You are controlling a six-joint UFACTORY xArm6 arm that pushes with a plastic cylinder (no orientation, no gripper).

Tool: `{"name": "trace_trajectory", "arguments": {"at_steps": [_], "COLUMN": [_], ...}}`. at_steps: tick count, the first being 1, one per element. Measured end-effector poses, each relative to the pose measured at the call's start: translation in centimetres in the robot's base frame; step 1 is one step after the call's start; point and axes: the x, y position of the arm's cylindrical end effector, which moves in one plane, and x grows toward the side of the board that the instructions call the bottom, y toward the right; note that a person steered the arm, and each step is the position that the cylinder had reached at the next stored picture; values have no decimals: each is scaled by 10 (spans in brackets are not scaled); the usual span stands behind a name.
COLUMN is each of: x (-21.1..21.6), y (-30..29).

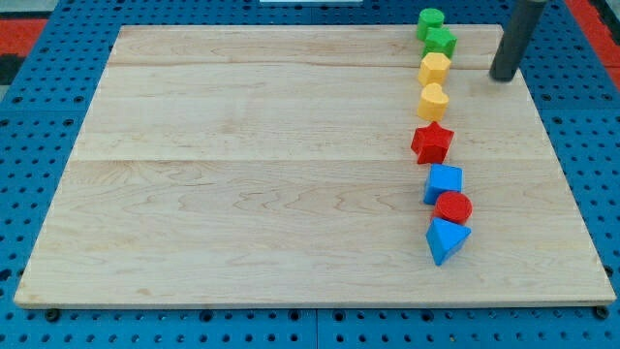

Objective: Move the green star to the right side of the yellow hexagon

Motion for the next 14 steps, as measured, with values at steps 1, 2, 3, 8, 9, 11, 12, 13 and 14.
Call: {"name": "trace_trajectory", "arguments": {"at_steps": [1, 2, 3, 8, 9, 11, 12, 13, 14], "x": [-79, -81, -81, -30, -6, 47, 78, 88, 99], "y": [14, 1, -75, -86, -86, -86, -86, -86, -86]}}
